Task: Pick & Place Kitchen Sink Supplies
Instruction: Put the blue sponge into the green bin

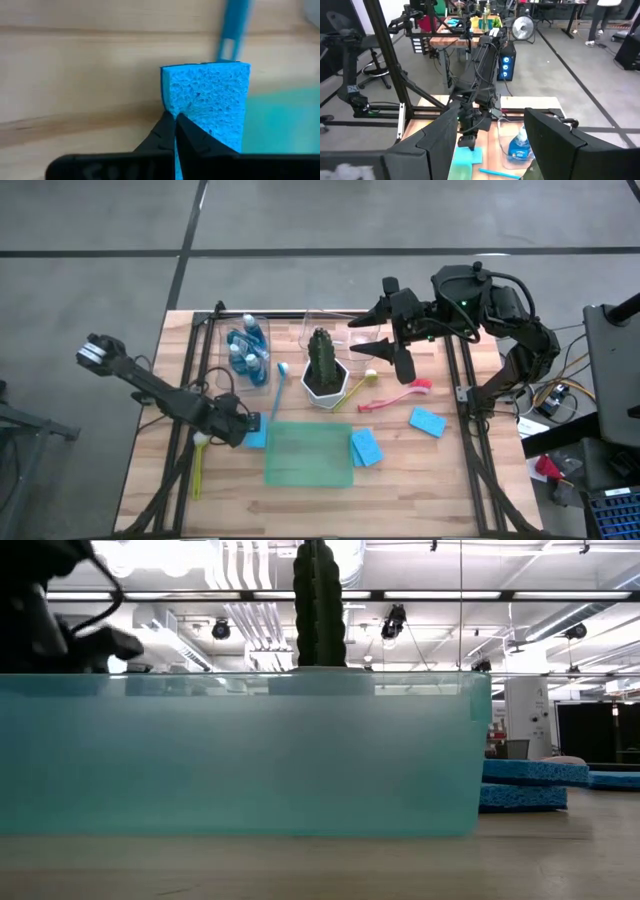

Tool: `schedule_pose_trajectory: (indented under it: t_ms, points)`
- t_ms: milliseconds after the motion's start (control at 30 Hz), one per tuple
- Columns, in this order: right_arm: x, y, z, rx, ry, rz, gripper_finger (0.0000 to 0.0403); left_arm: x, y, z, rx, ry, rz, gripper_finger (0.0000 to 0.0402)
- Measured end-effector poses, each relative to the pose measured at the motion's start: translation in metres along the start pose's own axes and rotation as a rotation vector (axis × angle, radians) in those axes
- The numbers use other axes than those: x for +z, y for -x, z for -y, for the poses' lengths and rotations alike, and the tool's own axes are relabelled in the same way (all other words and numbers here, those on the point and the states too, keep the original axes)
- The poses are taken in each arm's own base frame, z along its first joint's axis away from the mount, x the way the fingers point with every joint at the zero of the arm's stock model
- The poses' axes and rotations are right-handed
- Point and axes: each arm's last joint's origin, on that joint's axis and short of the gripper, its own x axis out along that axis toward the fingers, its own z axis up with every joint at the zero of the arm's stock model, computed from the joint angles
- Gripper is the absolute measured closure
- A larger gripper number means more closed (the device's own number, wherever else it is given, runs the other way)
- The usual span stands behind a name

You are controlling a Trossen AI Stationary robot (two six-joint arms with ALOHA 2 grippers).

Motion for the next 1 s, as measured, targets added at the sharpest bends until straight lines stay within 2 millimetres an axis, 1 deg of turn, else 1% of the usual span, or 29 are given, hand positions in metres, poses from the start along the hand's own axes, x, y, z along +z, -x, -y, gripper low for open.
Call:
schedule_pose_trajectory:
  t_ms: [167,300,367,467,567,633,767,833,1000]
  points:
    - [0.0,0.0,0.0,0.0,-0.014,0.0,0.0179,-0.001,0.025,0.025,-0.054,-0.084,0.003,0.0401]
    - [0.0,0.0,0.0,0.0,-0.021,0.0,0.0179,0.0,0.052,0.047,-0.109,-0.154,0.037,0.0401]
    - [0.0,0.0,0.0,0.0,-0.023,0.0,0.0179,0.001,0.067,0.056,-0.112,-0.216,0.044,0.0401]
    - [0.0,0.0,0.0,-0.001,-0.038,0.001,0.0179,0.006,0.088,0.064,-0.112,-0.21,0.078,0.0401]
    - [0.0,0.0,0.0,-0.001,-0.04,0.001,0.0179,0.008,0.103,0.078,-0.199,-0.166,0.134,0.0401]
    - [0.0,0.0,0.0,-0.001,-0.04,0.005,0.0179,0.009,0.103,0.086,-0.239,-0.11,0.164,0.0401]
    - [0.001,-0.002,0.0,-0.001,-0.04,0.013,0.0179,0.002,0.091,0.101,-0.31,-0.08,0.148,0.0402]
    - [0.0,-0.003,0.0,-0.001,-0.039,0.014,0.0179,-0.004,0.082,0.107,-0.312,-0.08,0.123,0.0402]
    - [-0.003,-0.005,0.0,-0.001,-0.045,-0.006,0.0179,-0.018,0.054,0.116,-0.247,-0.06,0.057,0.0401]
